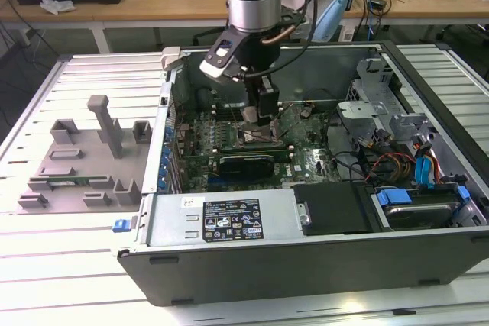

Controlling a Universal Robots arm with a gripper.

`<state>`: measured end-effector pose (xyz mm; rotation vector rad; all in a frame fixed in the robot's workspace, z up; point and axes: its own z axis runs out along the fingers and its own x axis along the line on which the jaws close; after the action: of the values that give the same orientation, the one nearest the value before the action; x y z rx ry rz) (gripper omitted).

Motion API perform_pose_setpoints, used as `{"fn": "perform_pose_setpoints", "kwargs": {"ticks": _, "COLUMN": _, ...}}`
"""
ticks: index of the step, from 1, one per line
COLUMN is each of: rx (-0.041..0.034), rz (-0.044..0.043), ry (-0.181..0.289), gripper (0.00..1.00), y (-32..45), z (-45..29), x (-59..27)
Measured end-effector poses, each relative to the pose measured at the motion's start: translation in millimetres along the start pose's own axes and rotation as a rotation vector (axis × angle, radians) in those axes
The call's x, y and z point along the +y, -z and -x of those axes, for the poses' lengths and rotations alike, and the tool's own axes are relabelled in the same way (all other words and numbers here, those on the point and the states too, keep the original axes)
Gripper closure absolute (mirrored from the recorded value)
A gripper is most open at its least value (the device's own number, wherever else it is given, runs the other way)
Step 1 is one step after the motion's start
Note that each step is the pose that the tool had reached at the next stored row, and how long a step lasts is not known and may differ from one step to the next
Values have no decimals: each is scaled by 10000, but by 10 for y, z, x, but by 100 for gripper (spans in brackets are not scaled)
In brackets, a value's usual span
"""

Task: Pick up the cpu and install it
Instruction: 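Place the cpu into insertion slot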

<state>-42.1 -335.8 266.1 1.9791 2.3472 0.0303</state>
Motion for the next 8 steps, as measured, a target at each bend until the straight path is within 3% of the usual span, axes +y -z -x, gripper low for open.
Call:
{"fn": "perform_pose_setpoints", "kwargs": {"ticks": 3, "rx": -28, "rz": -20, "ry": -449, "gripper": 46, "y": -25, "z": 1, "x": 9}}
{"fn": "perform_pose_setpoints", "kwargs": {"ticks": 8, "rx": -69, "rz": -32, "ry": -642, "gripper": 46, "y": -80, "z": -23, "x": 32}}
